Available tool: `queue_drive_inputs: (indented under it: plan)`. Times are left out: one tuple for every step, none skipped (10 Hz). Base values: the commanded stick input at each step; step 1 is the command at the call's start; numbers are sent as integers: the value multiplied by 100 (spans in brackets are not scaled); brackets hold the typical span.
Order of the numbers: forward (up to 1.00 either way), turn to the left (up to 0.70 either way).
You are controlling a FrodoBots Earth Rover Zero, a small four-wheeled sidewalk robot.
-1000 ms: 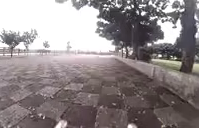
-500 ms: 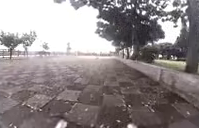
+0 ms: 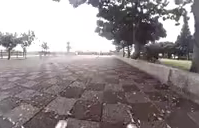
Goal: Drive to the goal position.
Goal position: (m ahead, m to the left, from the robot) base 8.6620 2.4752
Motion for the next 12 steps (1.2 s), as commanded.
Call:
queue_drive_inputs:
  plan:
    - [70,0]
    - [70,0]
    - [70,0]
    - [70,0]
    - [70,0]
    - [70,0]
    - [70,0]
    - [70,0]
    - [70,0]
    - [70,0]
    - [70,0]
    - [70,0]
